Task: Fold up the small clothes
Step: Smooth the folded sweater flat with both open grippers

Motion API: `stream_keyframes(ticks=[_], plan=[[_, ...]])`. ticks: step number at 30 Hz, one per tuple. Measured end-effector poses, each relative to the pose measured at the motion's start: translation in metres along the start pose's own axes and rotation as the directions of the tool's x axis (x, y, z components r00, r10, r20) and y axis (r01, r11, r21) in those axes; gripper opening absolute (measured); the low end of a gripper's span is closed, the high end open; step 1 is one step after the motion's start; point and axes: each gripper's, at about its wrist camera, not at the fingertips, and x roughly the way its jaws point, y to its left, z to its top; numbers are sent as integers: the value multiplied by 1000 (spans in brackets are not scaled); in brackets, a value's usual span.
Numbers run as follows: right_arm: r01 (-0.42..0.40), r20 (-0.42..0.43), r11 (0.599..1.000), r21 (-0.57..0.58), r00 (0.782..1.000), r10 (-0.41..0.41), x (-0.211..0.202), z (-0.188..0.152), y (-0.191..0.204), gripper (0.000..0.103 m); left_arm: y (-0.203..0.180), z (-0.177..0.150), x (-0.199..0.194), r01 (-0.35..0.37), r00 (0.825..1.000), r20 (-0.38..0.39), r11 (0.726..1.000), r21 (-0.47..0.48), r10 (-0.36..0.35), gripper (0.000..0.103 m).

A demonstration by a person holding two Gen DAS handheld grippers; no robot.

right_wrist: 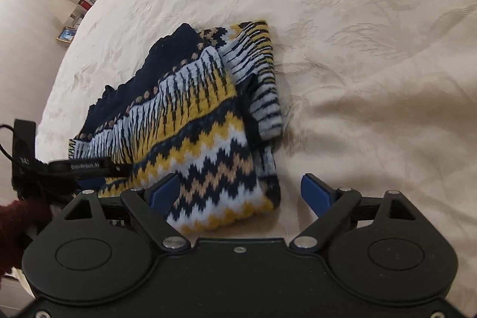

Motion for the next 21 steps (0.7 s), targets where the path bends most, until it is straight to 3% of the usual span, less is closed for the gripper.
stream_keyframes(ticks=[8,14,18,21], plan=[[-88,-48,995,45,995,90,34,33,-17,93,-1,-2,2,-8,1000,10,1000,11,8,103],[-198,-76,975,97,976,206,62,54,-16,100,-1,-5,4,-10,1000,15,1000,16,10,103],[-212,-100,974,76,971,219,78,62,-6,103,-1,-2,-1,-2,1000,0,1000,10,2,103],[-211,-108,976,51,971,215,82,64,0,103,3,3,-14,18,1000,10,1000,-24,-18,97]])
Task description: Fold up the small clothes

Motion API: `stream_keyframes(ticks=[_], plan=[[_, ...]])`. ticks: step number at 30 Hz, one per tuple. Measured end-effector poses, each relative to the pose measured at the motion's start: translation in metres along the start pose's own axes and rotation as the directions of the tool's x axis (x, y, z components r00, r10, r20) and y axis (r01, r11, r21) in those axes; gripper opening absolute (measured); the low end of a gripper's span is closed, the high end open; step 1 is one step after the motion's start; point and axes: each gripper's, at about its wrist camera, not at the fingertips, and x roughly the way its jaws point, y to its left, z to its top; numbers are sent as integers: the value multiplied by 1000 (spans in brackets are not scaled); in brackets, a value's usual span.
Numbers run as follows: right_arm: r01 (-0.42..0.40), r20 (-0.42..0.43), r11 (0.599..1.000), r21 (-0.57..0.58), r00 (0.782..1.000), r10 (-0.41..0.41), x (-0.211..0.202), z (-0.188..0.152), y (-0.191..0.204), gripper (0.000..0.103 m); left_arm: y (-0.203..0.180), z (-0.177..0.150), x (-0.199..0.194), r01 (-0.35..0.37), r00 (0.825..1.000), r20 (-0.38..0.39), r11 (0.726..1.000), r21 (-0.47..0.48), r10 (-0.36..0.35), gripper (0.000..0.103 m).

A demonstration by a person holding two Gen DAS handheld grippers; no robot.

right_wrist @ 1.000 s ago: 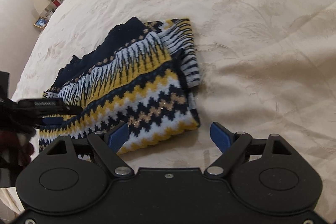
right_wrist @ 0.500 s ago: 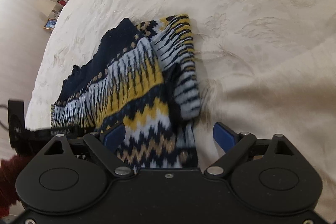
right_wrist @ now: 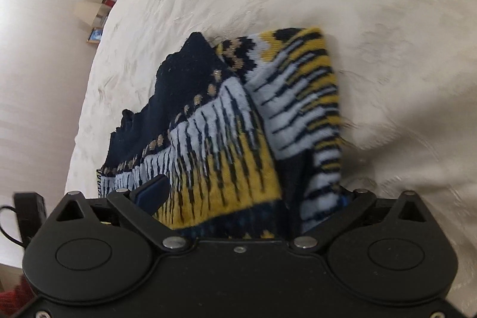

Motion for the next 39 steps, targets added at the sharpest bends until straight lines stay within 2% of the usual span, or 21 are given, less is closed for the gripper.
stream_keyframes(ticks=[2,6,9,11,14,15,17,18,19,20,22,27,30,39], plan=[[-3,1,1000,-8,1000,3,0,-1,0,103,1,8,-6,10,999,33,1000,-8,-10,97],[-25,8,1000,-19,1000,25,-1,-4,-3,103,-2,27,0,-20,998,60,1000,-4,20,97],[-26,0,999,-27,1000,26,-5,-4,-6,103,0,40,17,-43,998,40,999,-4,43,98],[-22,-12,999,-30,1000,22,-5,-2,-5,103,1,46,29,-43,999,17,999,-1,43,103],[-23,-27,999,-27,999,22,-5,1,-6,103,0,51,35,-52,998,21,998,24,52,103],[-19,-28,999,-26,999,18,-6,2,-6,100,0,51,34,-50,999,23,999,20,49,103],[-5,-23,1000,-26,1000,4,-8,2,-6,85,3,51,30,-34,999,30,999,16,34,102],[7,-19,1000,-21,1000,-8,-9,3,-6,69,5,49,25,-24,999,36,1000,14,23,102],[26,-14,1000,-16,1000,-26,-11,3,-7,57,6,45,20,-15,999,42,1000,12,15,101],[33,-8,999,-12,999,-33,-14,2,-8,53,8,43,14,-7,999,48,1000,13,6,98],[30,2,999,-14,1000,-30,-20,1,-7,35,12,37,1,4,998,63,1000,20,-5,96],[93,33,991,-95,995,-90,-31,-2,23,30,31,11,-37,23,992,125,1000,3,-23,96],[91,58,990,-107,995,-85,-39,-3,43,30,48,-9,-57,34,989,145,999,-16,-31,96],[127,64,972,-197,991,-116,-43,-6,111,30,109,-64,-82,59,992,120,991,-122,-44,96]])
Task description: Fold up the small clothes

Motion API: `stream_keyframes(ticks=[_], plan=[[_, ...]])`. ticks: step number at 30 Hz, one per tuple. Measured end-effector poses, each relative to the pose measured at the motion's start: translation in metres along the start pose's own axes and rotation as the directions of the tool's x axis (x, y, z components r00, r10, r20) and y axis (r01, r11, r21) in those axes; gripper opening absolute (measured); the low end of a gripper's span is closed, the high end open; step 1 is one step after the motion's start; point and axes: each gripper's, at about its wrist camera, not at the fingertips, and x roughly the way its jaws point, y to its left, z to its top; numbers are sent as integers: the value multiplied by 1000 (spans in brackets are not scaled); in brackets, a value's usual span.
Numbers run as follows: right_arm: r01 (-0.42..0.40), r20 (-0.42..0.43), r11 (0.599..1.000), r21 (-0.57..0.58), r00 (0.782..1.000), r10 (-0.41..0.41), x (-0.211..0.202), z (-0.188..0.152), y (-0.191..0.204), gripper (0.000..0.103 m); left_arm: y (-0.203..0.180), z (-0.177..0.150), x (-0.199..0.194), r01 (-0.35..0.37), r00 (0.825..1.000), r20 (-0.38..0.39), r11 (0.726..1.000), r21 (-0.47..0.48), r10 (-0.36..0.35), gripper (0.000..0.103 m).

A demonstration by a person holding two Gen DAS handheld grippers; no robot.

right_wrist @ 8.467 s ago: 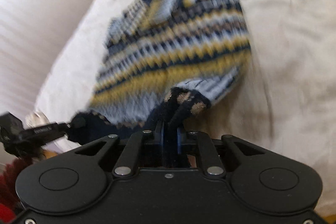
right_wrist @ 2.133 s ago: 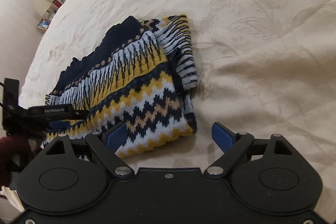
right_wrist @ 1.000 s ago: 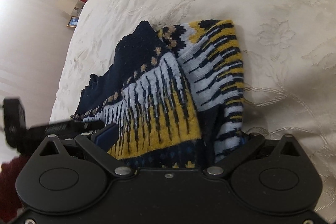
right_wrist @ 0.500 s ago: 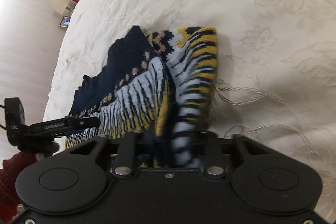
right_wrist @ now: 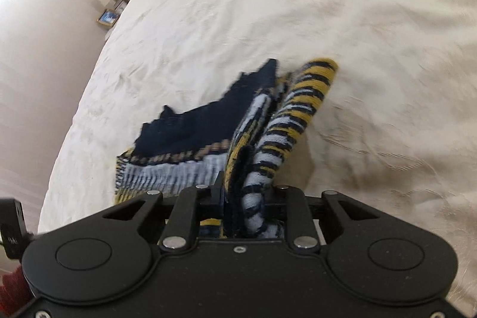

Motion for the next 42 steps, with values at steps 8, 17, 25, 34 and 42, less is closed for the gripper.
stream_keyframes(ticks=[8,17,25,34,42], plan=[[21,-30,993,-113,999,-25,17,0,76,30,57,-25,-25,31,999,9,996,-79,-31,96],[15,-70,980,-198,997,-30,68,-13,161,29,103,-32,-39,57,998,20,995,-84,-56,96],[78,-141,947,-311,982,-127,132,-42,215,31,137,-38,-33,55,998,-10,994,-93,-56,96],[-24,-114,945,-325,993,-14,140,-59,236,40,154,-38,-26,59,997,-41,994,-93,-63,96],[99,29,892,-441,995,-96,86,-77,214,53,150,-4,-34,104,995,-1,992,-71,-105,96]])
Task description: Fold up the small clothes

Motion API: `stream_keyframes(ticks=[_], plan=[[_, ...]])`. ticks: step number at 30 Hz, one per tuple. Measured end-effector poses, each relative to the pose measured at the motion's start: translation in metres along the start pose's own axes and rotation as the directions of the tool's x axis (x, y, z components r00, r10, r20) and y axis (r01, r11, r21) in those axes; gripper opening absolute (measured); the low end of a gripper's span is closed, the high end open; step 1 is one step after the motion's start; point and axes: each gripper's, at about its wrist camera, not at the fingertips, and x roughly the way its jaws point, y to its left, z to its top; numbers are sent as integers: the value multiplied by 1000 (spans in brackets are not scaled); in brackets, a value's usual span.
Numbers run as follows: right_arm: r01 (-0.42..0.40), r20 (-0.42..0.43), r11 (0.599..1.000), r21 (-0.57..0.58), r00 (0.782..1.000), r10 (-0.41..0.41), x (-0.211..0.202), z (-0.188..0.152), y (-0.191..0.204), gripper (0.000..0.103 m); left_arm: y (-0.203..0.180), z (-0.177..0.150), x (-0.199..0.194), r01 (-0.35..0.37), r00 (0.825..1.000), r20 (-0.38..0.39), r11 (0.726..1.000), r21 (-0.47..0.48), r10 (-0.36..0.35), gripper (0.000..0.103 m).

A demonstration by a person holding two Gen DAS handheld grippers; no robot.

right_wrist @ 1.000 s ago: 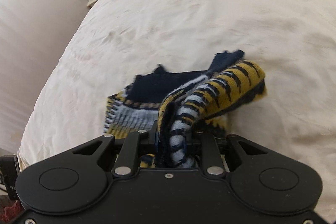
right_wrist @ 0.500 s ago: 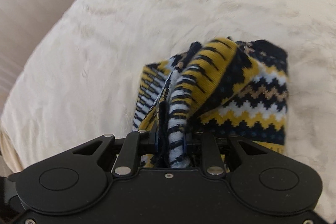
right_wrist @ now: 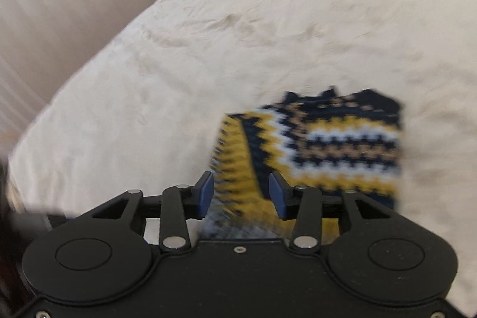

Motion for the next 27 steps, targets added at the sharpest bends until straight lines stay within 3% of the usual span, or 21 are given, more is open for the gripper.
stream_keyframes(ticks=[3,9,17,22,24,25,27], plan=[[49,1,994,-102,999,-49,-14,-21,4,60,-10,17,1,25,1000,5,999,19,-25,96],[63,14,962,-264,998,-62,-31,-67,33,63,-33,44,13,98,995,-24,995,35,-98,96],[130,60,856,-500,992,-115,7,-90,80,63,-60,63,47,192,976,-109,981,36,-187,96],[145,40,828,-541,988,-147,38,-93,90,63,-65,75,73,221,965,-143,975,-25,-222,96],[155,45,827,-541,987,-155,43,-94,90,60,-67,80,80,216,965,-146,976,-21,-217,92],[155,50,834,-529,987,-152,42,-94,88,54,-69,82,83,216,965,-146,976,-14,-216,82],[154,53,850,-505,988,-148,38,-93,85,45,-72,87,90,226,963,-152,974,-1,-223,75]])
